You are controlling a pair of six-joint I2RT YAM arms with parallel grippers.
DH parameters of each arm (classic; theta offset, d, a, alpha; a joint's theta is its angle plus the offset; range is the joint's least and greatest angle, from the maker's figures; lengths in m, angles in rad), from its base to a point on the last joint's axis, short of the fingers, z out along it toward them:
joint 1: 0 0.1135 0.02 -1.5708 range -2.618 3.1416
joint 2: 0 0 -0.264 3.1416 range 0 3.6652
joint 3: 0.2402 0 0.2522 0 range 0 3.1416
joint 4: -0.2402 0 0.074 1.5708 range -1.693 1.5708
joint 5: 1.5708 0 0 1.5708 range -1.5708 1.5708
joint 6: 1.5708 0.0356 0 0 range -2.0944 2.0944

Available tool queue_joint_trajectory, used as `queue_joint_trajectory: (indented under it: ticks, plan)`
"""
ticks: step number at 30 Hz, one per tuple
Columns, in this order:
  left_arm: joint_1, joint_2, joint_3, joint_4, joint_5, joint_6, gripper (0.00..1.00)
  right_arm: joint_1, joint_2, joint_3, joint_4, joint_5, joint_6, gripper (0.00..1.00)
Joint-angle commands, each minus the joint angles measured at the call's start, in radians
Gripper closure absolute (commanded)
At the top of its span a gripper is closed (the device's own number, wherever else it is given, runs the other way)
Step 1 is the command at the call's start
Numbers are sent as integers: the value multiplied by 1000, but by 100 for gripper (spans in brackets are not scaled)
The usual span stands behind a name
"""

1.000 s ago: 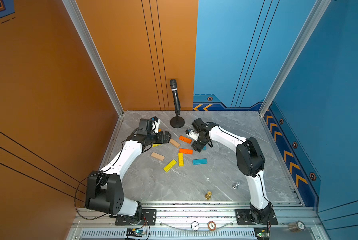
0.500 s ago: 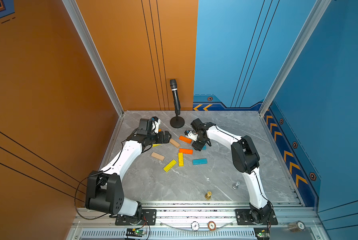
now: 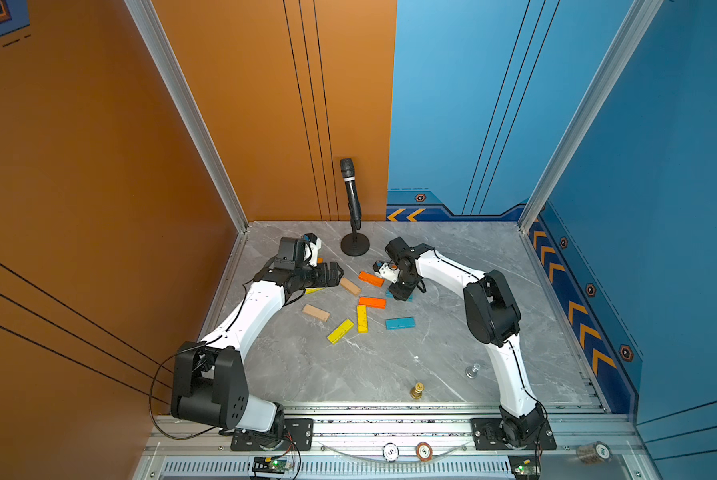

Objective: Assemble the number 6 with building blocks
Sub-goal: Assemble the building block at the center of the board.

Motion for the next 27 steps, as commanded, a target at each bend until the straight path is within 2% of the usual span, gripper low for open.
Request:
queue_joint_trajectory:
  ticks: [1, 3, 7, 13, 19, 27]
  plan:
    - [-6, -17, 6, 8, 24, -5, 2, -39, -35, -25, -43, -46, 59, 60]
    - [-8, -18, 5, 8, 25, -3, 2, -61, -53, -54, -36, -70, 96, 62]
    - [-13, -16, 6, 8, 23, -5, 2, -113, -79, -93, -10, -57, 226, 72]
    - [-25, -18, 6, 9, 22, -3, 2, -159, -113, -156, 68, -46, 404, 71]
    - [-37, -25, 3, 8, 15, 1, 2, -159, -79, -122, 99, 58, 575, 72]
    - [-50, -38, -5, 8, 4, 10, 2, -168, -25, -43, 82, 153, 669, 71]
